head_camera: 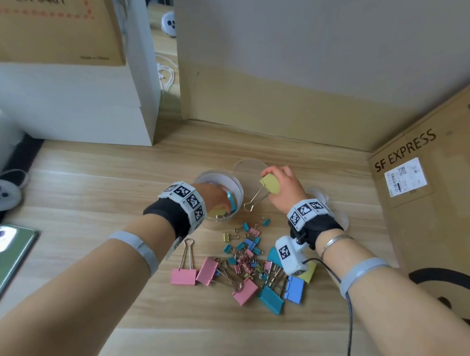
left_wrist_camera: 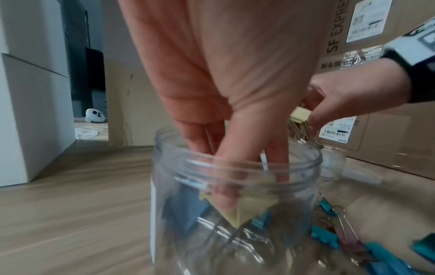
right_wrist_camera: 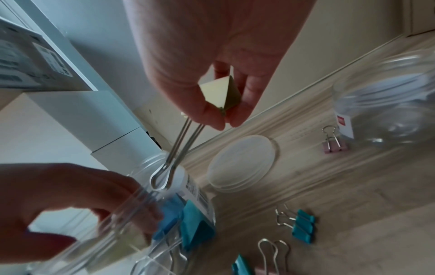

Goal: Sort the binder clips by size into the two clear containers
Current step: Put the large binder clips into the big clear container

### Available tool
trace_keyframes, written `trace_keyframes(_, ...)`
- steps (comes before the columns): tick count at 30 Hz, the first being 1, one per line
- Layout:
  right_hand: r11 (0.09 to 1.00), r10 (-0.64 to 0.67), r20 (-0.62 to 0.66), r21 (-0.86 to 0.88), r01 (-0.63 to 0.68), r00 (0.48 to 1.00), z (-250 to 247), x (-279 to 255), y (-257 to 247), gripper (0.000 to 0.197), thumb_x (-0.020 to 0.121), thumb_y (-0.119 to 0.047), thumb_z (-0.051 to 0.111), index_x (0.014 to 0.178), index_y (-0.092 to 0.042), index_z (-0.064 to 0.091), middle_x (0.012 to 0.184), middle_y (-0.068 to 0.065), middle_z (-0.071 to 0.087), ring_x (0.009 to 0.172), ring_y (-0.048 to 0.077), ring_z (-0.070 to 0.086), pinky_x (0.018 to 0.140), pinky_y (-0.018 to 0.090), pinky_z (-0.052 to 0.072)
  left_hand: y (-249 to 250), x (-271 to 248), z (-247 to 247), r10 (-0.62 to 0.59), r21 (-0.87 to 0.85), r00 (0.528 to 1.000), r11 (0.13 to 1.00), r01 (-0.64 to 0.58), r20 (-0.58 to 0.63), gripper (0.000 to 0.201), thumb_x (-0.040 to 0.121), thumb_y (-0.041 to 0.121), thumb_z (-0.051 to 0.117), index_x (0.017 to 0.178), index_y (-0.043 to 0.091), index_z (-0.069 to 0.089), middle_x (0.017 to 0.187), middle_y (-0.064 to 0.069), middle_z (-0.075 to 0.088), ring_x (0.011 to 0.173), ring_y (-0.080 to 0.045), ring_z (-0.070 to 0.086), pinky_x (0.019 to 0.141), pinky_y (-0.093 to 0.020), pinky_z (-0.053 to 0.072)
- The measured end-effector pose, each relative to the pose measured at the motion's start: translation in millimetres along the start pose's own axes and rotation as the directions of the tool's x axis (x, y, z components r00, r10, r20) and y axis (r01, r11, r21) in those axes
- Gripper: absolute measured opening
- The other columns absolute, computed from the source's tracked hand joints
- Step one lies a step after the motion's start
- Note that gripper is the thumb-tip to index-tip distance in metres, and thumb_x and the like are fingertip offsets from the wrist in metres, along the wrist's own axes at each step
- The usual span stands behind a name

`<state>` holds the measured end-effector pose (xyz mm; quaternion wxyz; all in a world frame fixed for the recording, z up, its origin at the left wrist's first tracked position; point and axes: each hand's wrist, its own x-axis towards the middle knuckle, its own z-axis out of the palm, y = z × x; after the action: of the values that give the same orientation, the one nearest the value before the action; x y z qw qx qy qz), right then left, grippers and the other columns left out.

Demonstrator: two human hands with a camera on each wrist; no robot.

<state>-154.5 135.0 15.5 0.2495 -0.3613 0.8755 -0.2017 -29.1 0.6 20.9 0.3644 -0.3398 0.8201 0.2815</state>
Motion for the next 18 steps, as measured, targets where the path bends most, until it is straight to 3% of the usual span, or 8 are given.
trace_keyframes(3,0.999,-0.016,-0.035,0.035,0.017,0.999,-2,0,-4,0.049,0.075,0.008,0.058,0.114,-0.022,0.054,0.121,0.007,0.043,0.094,0.017,0.045,0.075,0.025,0.04,-6,2,-3,0.112,-0.08,0.994,0.99,-0.113,-0.018,0.063,0.089,0.032,0.056,0.144,0.014,0.03,0.149,-0.007,0.034,0.137,-0.025,0.034,0.114,-0.035,0.031)
trace_keyframes(5,0.998,-0.025,-0.089,0.061,0.031,0.996,-6,1,-8,0.05,0.074,0.008,0.059,0.114,-0.022,0.054,0.12,0.007,0.044,0.093,0.017,0.045,0.074,0.026,0.04,-18,-3,-10,0.26,-0.13,0.952,0.951,-0.281,-0.159,0.044,0.089,0.013,0.057,0.132,0.017,0.049,0.138,-0.005,0.049,0.123,-0.021,0.049,0.101,-0.025,0.04)
trace_keyframes(7,0.996,-0.042,-0.121,0.072,0.051,0.992,-9,3,-16,0.051,0.075,0.004,0.06,0.117,-0.023,0.052,0.12,0.007,0.044,0.093,0.018,0.048,0.071,0.024,0.039,-33,-3,-14,0.313,-0.169,0.832,0.888,-0.427,-0.458,0.035,0.085,0.001,0.056,0.116,0.015,0.06,0.124,-0.005,0.058,0.103,-0.02,0.057,0.084,-0.022,0.041)
trace_keyframes(9,0.997,-0.067,-0.08,0.033,0.07,0.995,-6,4,-29,0.05,0.077,-0.005,0.063,0.121,-0.026,0.049,0.123,0.005,0.045,0.095,0.02,0.051,0.07,0.024,0.043,-45,4,-12,0.145,-0.322,0.728,0.827,-0.46,-0.67,0.029,0.087,0.003,0.054,0.113,0.013,0.06,0.119,-0.008,0.058,0.096,-0.021,0.055,0.082,-0.026,0.042)
trace_keyframes(10,0.996,-0.085,-0.037,-0.025,0.084,0.996,-2,4,-37,0.05,0.079,-0.014,0.065,0.124,-0.027,0.048,0.125,0.004,0.046,0.099,0.021,0.053,0.074,0.028,0.047,-47,8,-11,0.044,-0.405,0.727,0.807,-0.431,-0.686,0.029,0.088,0.007,0.054,0.116,0.013,0.058,0.12,-0.009,0.058,0.1,-0.024,0.056,0.084,-0.029,0.043)
trace_keyframes(13,0.93,-0.163,0.107,-0.316,0.189,0.981,15,5,-55,0.055,0.081,-0.037,0.062,0.132,-0.025,0.042,0.134,0.002,0.048,0.122,0.025,0.044,0.098,0.04,0.043,-52,16,-1,-0.044,-0.588,0.847,0.739,-0.329,-0.529,0.032,0.093,0.015,0.048,0.125,0.011,0.053,0.126,-0.015,0.057,0.113,-0.031,0.055,0.094,-0.036,0.044)
trace_keyframes(15,0.841,-0.218,0.148,-0.473,0.263,0.965,30,6,-64,0.057,0.083,-0.04,0.059,0.133,-0.02,0.042,0.131,0.004,0.051,0.122,0.025,0.042,0.098,0.038,0.039,-56,18,7,-0.032,-0.628,0.89,0.72,-0.295,-0.454,0.033,0.096,0.014,0.042,0.127,0.008,0.052,0.128,-0.018,0.057,0.116,-0.031,0.055,0.095,-0.034,0.042)
trace_keyframes(18,0.745,-0.257,0.209,-0.579,0.331,0.944,50,12,-70,0.058,0.082,-0.042,0.061,0.131,-0.016,0.044,0.127,0.006,0.054,0.12,0.026,0.042,0.097,0.038,0.038,-61,18,16,-0.01,-0.632,0.899,0.715,-0.3,-0.439,0.036,0.098,0.018,0.038,0.131,0.008,0.048,0.131,-0.018,0.055,0.118,-0.032,0.053,0.094,-0.034,0.041)
